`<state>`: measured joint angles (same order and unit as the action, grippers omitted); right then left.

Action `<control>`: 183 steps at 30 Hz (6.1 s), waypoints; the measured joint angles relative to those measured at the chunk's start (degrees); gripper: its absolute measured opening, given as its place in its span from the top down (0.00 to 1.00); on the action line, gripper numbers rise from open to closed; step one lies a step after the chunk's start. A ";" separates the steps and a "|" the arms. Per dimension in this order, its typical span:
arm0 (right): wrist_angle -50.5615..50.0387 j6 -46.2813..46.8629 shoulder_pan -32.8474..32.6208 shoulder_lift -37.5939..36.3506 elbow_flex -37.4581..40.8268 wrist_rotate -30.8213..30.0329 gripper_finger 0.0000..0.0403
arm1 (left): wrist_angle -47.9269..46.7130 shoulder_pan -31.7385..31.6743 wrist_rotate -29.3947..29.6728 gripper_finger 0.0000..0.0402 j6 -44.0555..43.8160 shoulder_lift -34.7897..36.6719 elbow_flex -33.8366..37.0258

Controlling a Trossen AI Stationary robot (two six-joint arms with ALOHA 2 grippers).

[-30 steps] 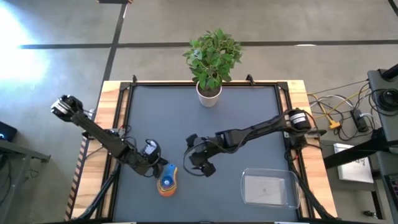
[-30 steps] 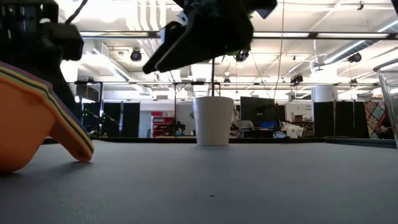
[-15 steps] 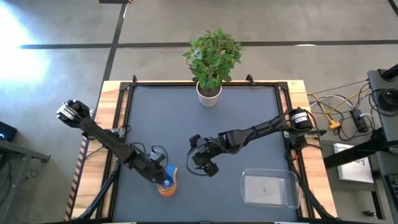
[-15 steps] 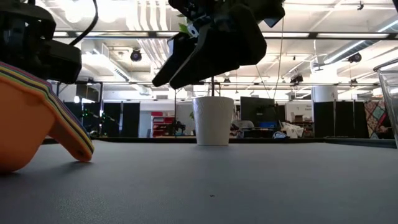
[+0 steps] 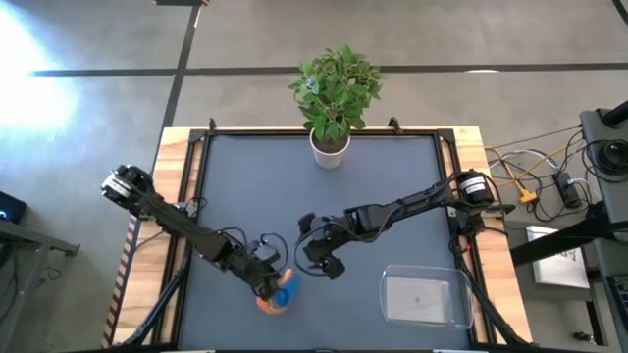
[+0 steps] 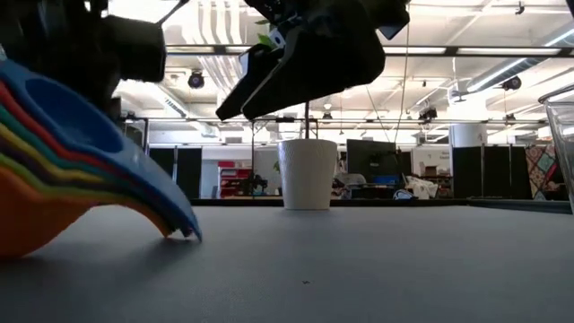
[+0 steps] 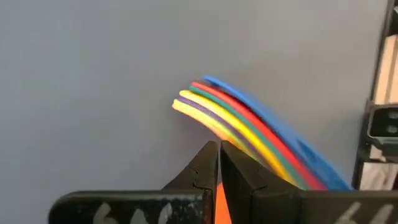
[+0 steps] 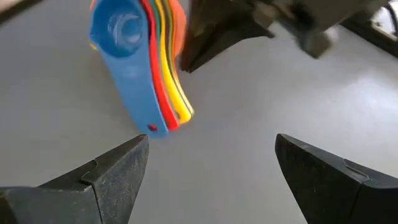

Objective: Nest measuring cups in basket
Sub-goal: Adjust the nested measuring cups, then stack the nested measuring cups on top of the yellow measuring cup

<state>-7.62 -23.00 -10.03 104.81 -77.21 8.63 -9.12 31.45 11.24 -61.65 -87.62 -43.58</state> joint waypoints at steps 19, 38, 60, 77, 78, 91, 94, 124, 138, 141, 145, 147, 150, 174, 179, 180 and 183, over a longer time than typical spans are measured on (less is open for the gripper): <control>0.39 -0.46 -3.11 -0.04 -0.28 0.53 0.15 | -13.98 3.42 11.35 1.00 1.15 9.31 -3.97; -6.47 4.23 -3.83 -7.84 6.31 -10.80 0.16 | -8.31 9.91 14.48 1.00 10.65 -4.99 -17.43; 9.27 10.60 -3.81 -35.32 29.05 -15.21 0.19 | -39.98 8.14 8.66 1.00 13.12 -24.96 -45.78; 9.79 10.42 -3.81 -34.53 29.05 -15.33 0.19 | -40.77 14.68 15.04 1.00 -2.86 -15.69 -32.34; 9.87 10.29 -3.73 -34.53 29.05 -15.34 0.19 | -39.32 15.76 15.70 1.00 -4.60 -14.90 -30.74; 12.47 8.48 -2.33 -32.52 29.03 -14.19 0.19 | -33.99 19.48 23.15 1.00 -11.13 -10.18 -22.70; 12.24 8.48 -2.31 -31.98 29.03 -14.21 0.19 | -30.69 17.97 23.97 1.00 -6.31 -10.16 -22.65; 2.86 15.45 -6.24 1.40 12.09 -2.43 0.19 | -1.57 2.51 9.16 1.00 18.39 -20.41 -20.77; -5.30 16.01 -6.28 12.20 -0.45 -9.78 0.19 | 1.22 1.79 8.71 1.00 16.14 -25.51 -20.90; -5.61 15.98 -6.26 12.80 -1.71 -9.99 0.19 | 1.12 1.75 8.49 1.00 16.10 -25.87 -20.90; -5.73 15.91 -6.26 12.17 -2.01 -10.15 0.19 | 0.93 1.76 8.37 1.00 16.11 -25.91 -20.88; -5.73 15.87 -6.26 11.52 -1.99 -10.21 0.19 | 0.81 1.76 8.27 1.00 16.13 -25.87 -20.88; -5.76 15.97 -6.26 10.70 -1.90 -10.40 0.19 | 0.76 1.76 8.14 1.00 16.13 -25.87 -20.88; -3.43 17.56 -6.59 7.23 -2.03 -10.13 0.19 | -0.27 2.15 9.09 1.00 16.39 -25.61 -20.77; -2.14 17.70 -6.63 7.12 -2.19 -9.69 0.19 | -2.73 2.84 11.44 1.00 16.57 -24.50 -20.55; -1.93 17.70 -6.63 7.08 -2.19 -9.60 0.19 | -3.14 2.99 11.89 1.00 16.58 -24.07 -20.55; -1.77 17.70 -6.63 7.08 -2.19 -9.48 0.19 | -3.54 3.61 12.27 1.00 16.05 -23.22 -20.52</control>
<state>-9.39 -5.30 -16.67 111.90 -79.40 -0.85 -12.66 35.06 23.51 -45.60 -110.84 -64.11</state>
